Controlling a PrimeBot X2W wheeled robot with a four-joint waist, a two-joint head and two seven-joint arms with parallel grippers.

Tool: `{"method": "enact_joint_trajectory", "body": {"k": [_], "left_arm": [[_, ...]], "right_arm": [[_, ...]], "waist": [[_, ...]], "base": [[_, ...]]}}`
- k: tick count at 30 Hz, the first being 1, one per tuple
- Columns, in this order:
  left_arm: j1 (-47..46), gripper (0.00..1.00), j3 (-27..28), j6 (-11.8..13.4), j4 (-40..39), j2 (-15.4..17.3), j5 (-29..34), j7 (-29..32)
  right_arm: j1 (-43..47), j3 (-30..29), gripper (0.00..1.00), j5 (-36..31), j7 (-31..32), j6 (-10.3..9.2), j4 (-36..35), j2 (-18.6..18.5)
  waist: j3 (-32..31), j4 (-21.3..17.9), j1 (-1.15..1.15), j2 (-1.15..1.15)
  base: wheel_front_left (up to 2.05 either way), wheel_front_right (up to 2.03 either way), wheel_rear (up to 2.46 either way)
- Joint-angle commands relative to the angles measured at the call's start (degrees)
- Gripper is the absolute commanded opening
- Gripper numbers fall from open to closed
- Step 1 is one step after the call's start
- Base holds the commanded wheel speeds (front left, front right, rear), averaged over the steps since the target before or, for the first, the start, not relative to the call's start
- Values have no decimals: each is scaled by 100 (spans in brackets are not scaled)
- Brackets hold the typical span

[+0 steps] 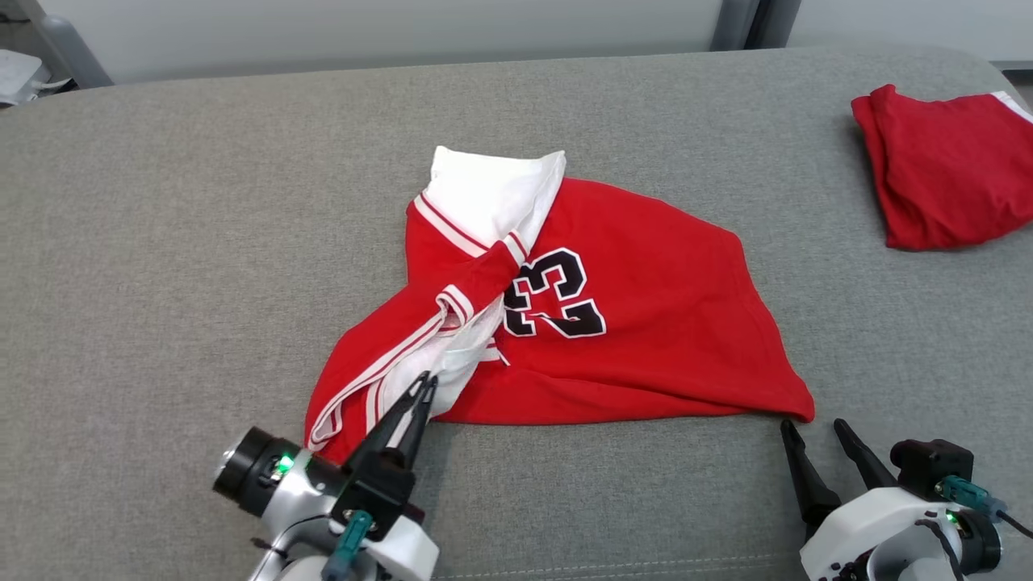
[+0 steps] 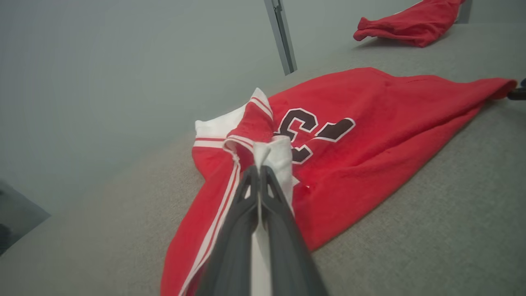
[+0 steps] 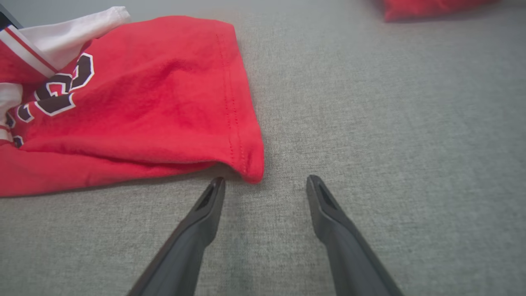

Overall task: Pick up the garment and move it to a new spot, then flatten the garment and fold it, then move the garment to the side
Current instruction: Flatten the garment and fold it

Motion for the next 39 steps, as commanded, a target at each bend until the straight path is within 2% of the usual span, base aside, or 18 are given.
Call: {"method": "enact_joint_trajectory", "body": {"k": [1, 4, 6, 7, 8, 9, 10, 16, 20, 26, 29, 33, 34, 35, 36, 37, 39], "left_arm": [[65, 0, 329, 126, -357, 206, -87, -49], [333, 0, 549, 239, -733, 417, -119, -50], [453, 0, 661, 287, -854, 506, -132, -50], [492, 0, 705, 302, -898, 528, -141, -50], [523, 0, 739, 310, -929, 542, -147, -50], [543, 0, 759, 308, -950, 552, -146, -50], [555, 0, 780, 311, -972, 556, -141, -50], [559, 0, 949, 350, -1117, 602, -93, -50], [529, 0, 1165, 406, -1400, 718, -39, -50], [445, 0, 1658, 364, -2233, 928, -169, -50], [438, 0, 2013, 158, -2673, 811, -702, -50], [331, 0, 2373, -344, -3120, 686, -1376, -50], [331, 0, 2373, -344, -3120, 686, -1376, -50], [293, 0, 2463, -452, -3197, 683, -1477, -50], [191, 0, 2624, -670, -3363, 685, -1603, -50], [191, 0, 2624, -670, -3363, 685, -1603, -50], [100, 0, 2774, -834, -3531, 663, -1694, -50]], "right_arm": [[61, 65, 100, 35, -36, -16, -132, -33], [55, 71, 100, 58, -36, -16, -130, -30], [34, 85, 81, 52, -36, -16, -115, -23], [19, 95, 50, 48, -36, -16, -104, -18], [2, 101, 43, 39, -36, -16, -91, -19], [-10, 106, 18, 26, -36, -16, -77, -24], [-19, 107, 0, 15, -36, -16, -68, -27], [-39, -11, 0, -81, -36, -16, -258, -101], [-3, -216, 0, 100, -36, -16, -685, -181], [33, -376, 0, 543, -36, -16, -1437, -697], [19, -417, 0, 973, 48, -16, -1853, -922], [-18, -528, 0, 1721, 253, -16, -2515, -1222], [-18, -528, 0, 1721, 253, -16, -2515, -1222], [-33, -573, 0, 1846, 274, -16, -2675, -1310], [-69, -660, 0, 2057, 311, -16, -3007, -1457], [-69, -660, 0, 2057, 311, -16, -3007, -1457], [-99, -794, 0, 2185, 315, -16, -3341, -1579]], "waist": [[13, 75, 0, 0], [23, 197, 0, 0], [22, 247, 0, 0], [25, 265, 0, 0], [25, 279, 0, 0], [25, 294, 0, 0], [24, 306, 0, 0], [-21, 280, 0, 0], [-107, 211, 0, 0], [-263, 148, 0, 0], [-340, 140, 0, 0], [-464, 149, 0, 0], [-464, 149, 0, 0], [-490, 151, 0, 0], [-559, 148, 0, 0], [-559, 148, 0, 0], [-641, 140, 0, 0]], "base": [[0, 0, 0], [0, 0, 0], [0, 0, 0], [0, 0, 0], [0, 0, 0], [0, 0, 0], [0, 0, 0], [0, 0, 0], [0, 0, 0], [0, 0, 0], [0, 0, 0], [0, 0, 0], [0, 0, 0], [0, 0, 0], [0, 0, 0], [0, 0, 0], [0, 0, 0]]}}
